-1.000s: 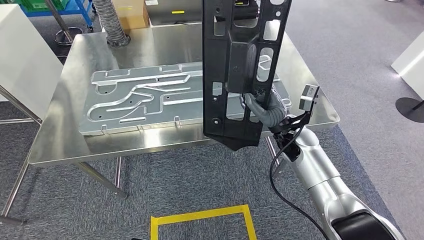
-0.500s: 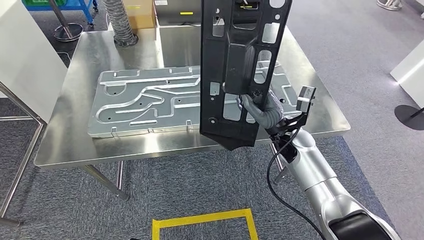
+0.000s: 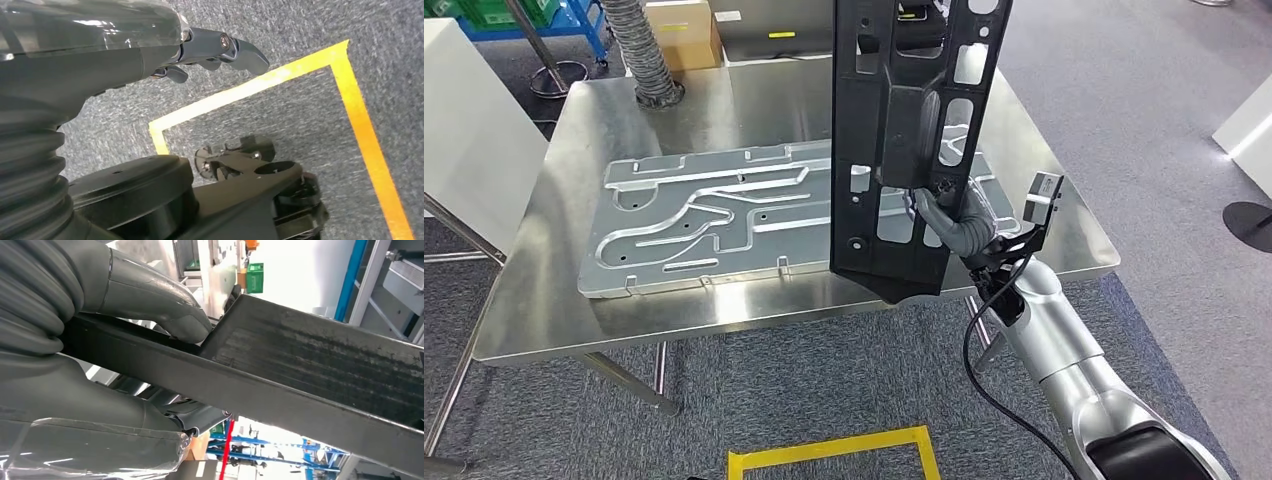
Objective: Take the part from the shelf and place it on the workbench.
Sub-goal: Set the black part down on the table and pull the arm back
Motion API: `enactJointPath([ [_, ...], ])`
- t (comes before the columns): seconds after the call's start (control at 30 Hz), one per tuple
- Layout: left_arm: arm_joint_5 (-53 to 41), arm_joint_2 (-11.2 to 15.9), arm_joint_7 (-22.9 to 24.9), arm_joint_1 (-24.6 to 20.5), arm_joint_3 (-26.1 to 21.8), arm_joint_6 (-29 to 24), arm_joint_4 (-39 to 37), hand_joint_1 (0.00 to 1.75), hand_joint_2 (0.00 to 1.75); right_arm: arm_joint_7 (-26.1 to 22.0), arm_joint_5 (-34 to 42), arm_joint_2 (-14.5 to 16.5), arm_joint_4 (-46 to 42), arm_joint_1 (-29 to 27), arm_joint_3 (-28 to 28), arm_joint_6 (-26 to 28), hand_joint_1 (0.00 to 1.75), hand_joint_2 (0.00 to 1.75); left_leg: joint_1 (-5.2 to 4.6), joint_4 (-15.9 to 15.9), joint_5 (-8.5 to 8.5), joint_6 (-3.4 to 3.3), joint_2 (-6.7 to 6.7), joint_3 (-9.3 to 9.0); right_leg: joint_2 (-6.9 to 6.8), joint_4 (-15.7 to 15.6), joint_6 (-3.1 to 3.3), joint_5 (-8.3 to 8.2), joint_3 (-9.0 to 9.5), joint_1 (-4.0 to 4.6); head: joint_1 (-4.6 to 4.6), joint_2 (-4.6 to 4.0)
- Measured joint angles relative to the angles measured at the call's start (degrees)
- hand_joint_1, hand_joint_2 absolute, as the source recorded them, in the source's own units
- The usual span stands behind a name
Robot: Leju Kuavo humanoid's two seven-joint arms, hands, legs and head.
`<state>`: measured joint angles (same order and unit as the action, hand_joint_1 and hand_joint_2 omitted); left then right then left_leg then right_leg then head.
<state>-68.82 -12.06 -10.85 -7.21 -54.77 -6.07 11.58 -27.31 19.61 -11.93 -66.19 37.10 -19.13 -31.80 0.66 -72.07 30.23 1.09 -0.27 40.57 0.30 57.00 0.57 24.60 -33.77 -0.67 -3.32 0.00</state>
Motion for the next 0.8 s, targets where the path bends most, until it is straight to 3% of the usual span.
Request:
enactJointPath([
  [0.07,0.09,0.04,-0.03,-0.04,0.0,0.02,0.0,0.0,1.75,0.03,0.0,0.0,0.1,0.12,-0.08,0.01,1.75,1.75,0.05,7.94,-4.7,-0.17,0.05,-3.23,0.06,0.35,-0.41,0.81,0.75,0.05,0.0,0.0],
  [0.1,0.11,0.04,-0.05,-0.06,0.0,0.04,0.0,0.0,1.75,0.04,0.0,0.0,0.15,0.26,-0.11,0.02,1.75,1.75,0.01,11.12,-5.88,-0.42,0.04,-4.63,0.07,0.56,-0.67,1.13,0.9,0.13,0.0,0.0],
  [0.13,0.12,0.05,-0.07,-0.09,0.0,0.05,0.0,0.0,1.75,0.04,0.0,0.0,0.19,0.43,-0.14,0.02,1.75,1.75,-0.07,12.96,-6.27,-0.68,0.01,-5.41,0.07,0.69,-0.95,1.34,0.92,0.23,0.0,0.0],
  [0.27,0.23,0.1,-0.1,-0.09,-0.02,0.07,0.0,0.0,1.75,0.05,0.0,0.12,0.29,0.88,-0.19,0.07,1.75,1.75,-0.14,14.02,-5.86,-2.08,-0.12,-5.92,0.0,1.29,-2.2,2.08,0.62,0.08,0.0,0.0],
  [0.33,0.25,0.09,-0.1,-0.15,-0.01,0.07,0.0,0.0,1.75,0.05,0.0,0.36,0.35,1.07,-0.2,0.09,1.75,1.75,0.06,14.44,-5.85,-2.64,-0.09,-6.34,-0.04,5.8,-2.71,4.41,-1.58,-0.08,0.0,0.0],
  [0.4,0.26,0.1,-0.1,-0.15,-0.01,0.08,0.0,0.0,1.75,0.04,0.0,0.55,0.52,1.04,-0.21,0.1,1.75,1.75,0.0,14.46,-5.61,-2.92,-0.08,-6.5,-0.05,13.83,-3.04,7.45,-6.1,-0.13,0.0,0.0],
  [0.43,0.27,0.1,-0.1,-0.1,-0.02,0.09,0.0,0.0,1.75,0.04,0.0,0.6,0.64,0.9,-0.22,0.1,1.75,1.75,-0.03,14.43,-5.45,-2.98,-0.1,-6.61,-0.06,16.78,-3.13,7.97,-8.04,-0.15,0.0,0.0],
  [0.47,0.27,0.11,-0.1,-0.06,-0.02,0.1,0.0,0.0,1.75,0.05,0.0,0.61,0.76,0.77,-0.23,0.1,1.75,1.75,-0.05,14.38,-5.26,-2.97,-0.13,-6.77,-0.06,17.7,-3.14,7.34,-9.02,-0.15,0.0,0.0],
  [0.5,0.27,0.11,-0.1,-0.03,-0.02,0.11,0.0,0.0,1.75,0.05,0.0,0.61,0.86,0.72,-0.23,0.11,1.75,1.75,-0.05,14.31,-5.03,-2.91,-0.18,-7.03,-0.07,16.15,-3.06,5.53,-8.75,-0.15,0.0,0.0],
  [0.57,0.27,0.1,-0.1,-0.02,-0.02,0.15,0.0,0.0,1.75,0.05,0.0,0.62,0.97,0.8,-0.24,0.14,1.75,1.75,-0.07,14.19,-4.41,-2.66,-0.25,-7.76,-0.11,8.24,-2.62,0.64,-5.52,-0.07,0.01,0.0],
  [0.6,0.27,0.09,-0.1,-0.05,-0.01,0.19,0.0,0.0,1.75,0.03,0.0,0.67,1.0,0.88,-0.25,0.15,1.75,1.75,-0.16,14.1,-4.1,-2.45,-0.27,-8.02,-0.13,4.44,-2.34,-0.92,-3.88,0.09,0.01,0.0],
  [0.67,0.25,0.1,-0.11,-0.07,0.0,0.25,0.0,0.0,1.75,-0.07,0.01,0.77,1.07,0.93,-0.27,0.15,1.75,1.75,-0.32,14.17,-3.74,-1.93,-0.25,-8.23,-0.11,1.13,-1.8,-1.46,-2.41,0.41,0.01,0.0],
  [0.8,0.22,0.17,-0.12,-0.16,0.0,0.31,0.02,0.0,1.75,-0.35,0.08,0.69,1.11,0.89,-0.29,0.1,1.75,1.75,-0.45,12.74,-2.27,-0.76,-0.1,-7.97,-0.03,0.35,-0.63,-1.01,-1.58,-0.01,-0.01,0.0],
])
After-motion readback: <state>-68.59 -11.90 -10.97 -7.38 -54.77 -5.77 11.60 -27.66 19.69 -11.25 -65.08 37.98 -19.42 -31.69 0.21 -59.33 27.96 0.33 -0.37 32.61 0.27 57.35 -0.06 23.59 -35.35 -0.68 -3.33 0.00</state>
